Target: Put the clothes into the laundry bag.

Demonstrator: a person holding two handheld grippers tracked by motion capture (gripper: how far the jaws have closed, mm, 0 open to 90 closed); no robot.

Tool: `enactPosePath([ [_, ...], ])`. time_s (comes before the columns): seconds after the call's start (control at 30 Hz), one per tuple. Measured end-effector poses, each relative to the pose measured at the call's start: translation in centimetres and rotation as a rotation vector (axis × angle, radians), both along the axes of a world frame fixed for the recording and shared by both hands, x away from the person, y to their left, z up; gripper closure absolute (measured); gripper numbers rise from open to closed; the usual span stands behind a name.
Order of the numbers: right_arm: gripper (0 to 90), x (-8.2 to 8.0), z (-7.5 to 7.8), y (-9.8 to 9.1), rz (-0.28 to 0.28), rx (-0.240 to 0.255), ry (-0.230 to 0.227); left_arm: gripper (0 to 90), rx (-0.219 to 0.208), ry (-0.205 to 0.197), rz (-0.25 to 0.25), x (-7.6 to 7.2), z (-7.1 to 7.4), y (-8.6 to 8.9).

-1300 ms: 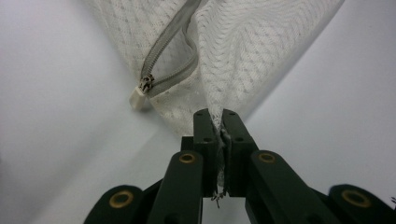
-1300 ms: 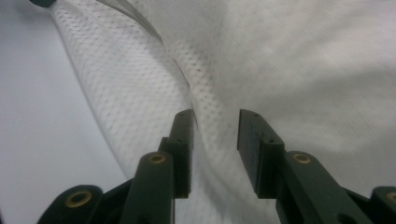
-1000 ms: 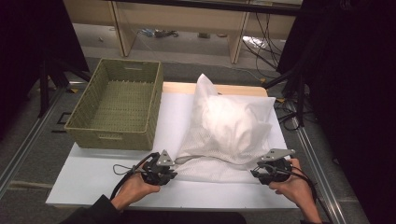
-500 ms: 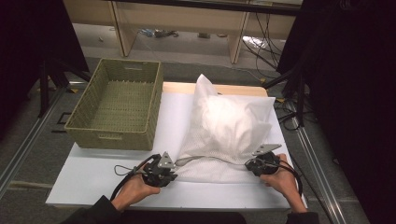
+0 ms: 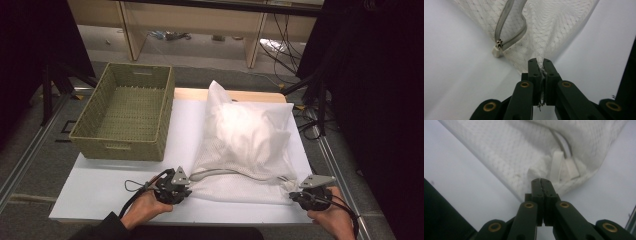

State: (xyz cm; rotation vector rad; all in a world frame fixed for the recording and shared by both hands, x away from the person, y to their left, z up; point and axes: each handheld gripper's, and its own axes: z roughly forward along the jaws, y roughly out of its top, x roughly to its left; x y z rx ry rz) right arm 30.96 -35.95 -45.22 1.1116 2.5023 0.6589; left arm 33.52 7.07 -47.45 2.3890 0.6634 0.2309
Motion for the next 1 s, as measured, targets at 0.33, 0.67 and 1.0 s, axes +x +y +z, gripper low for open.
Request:
enactPosePath([
  [0.33, 82.9, 0.1, -0.5, -0.7, -0.062, 0.036, 0.018, 74.6, -0.071, 0.012, 0.038, -0.1, 0.1, 0.2],
  [0.67, 46.0, 0.5, 0.5, 1.1, -0.116, 0.142, -0.055, 43.0, -0.12, -0.067, 0.1, -1.2, 2.0, 0.3],
  [1.0, 34.0, -0.2, 1.9, 4.3, -0.064, 0.318, -0.15, 27.3, -0.146, -0.067, 0.136, -2.0, 2.5, 1.7],
])
